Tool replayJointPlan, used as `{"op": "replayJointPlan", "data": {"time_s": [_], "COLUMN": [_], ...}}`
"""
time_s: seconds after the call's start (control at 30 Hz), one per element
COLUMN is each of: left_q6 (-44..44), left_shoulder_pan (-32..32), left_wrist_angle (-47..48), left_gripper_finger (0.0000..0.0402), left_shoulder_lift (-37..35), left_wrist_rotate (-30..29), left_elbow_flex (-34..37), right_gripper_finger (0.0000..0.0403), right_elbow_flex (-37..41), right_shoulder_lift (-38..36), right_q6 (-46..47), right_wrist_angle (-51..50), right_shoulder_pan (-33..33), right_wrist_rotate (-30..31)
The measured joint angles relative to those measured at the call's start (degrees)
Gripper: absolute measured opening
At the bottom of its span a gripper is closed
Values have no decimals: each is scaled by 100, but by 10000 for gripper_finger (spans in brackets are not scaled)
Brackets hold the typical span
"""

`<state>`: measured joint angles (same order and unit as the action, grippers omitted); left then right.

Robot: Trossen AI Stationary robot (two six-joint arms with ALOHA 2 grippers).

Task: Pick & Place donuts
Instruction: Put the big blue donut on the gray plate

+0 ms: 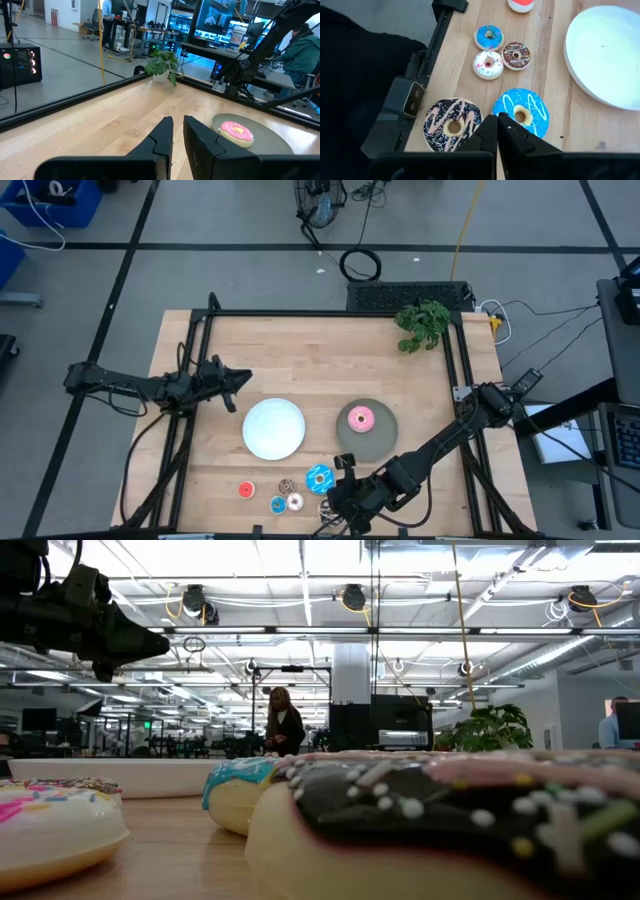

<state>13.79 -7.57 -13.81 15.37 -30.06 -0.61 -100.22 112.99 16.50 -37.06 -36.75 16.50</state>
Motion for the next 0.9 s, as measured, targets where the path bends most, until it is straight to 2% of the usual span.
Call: {"op": "replayJointPlan", "data": {"time_s": [0.2, 0.37, 0.43, 0.57, 0.7, 0.9], "left_q6": [24, 24, 24, 46, 46, 32], "left_shoulder_pan": [0, 0, 0, 0, 0, -1], "left_wrist_angle": [3, 5, 7, 25, 31, 84], "left_gripper_finger": [51, 51, 51, 51, 51, 51], "left_shoulder_lift": [0, -1, 0, 0, -2, 0], "left_wrist_rotate": [0, 0, 2, 2, 4, 7], "left_elbow_flex": [0, 0, 0, 0, 0, 0], "right_gripper_finger": [0, 0, 0, 0, 0, 0], "right_elbow_flex": [2, 2, 2, 4, 4, 4], "right_shoulder_lift": [0, 0, 0, 2, 7, 11], "right_q6": [-1, 116, 258, 562, 204, -273], "right_wrist_angle": [4, 123, 168, 146, 122, 190], "right_shoulder_pan": [0, 142, 323, 877, 1284, 1676], "right_wrist_rotate": [436, 463, 359, -379, -743, -600]}}
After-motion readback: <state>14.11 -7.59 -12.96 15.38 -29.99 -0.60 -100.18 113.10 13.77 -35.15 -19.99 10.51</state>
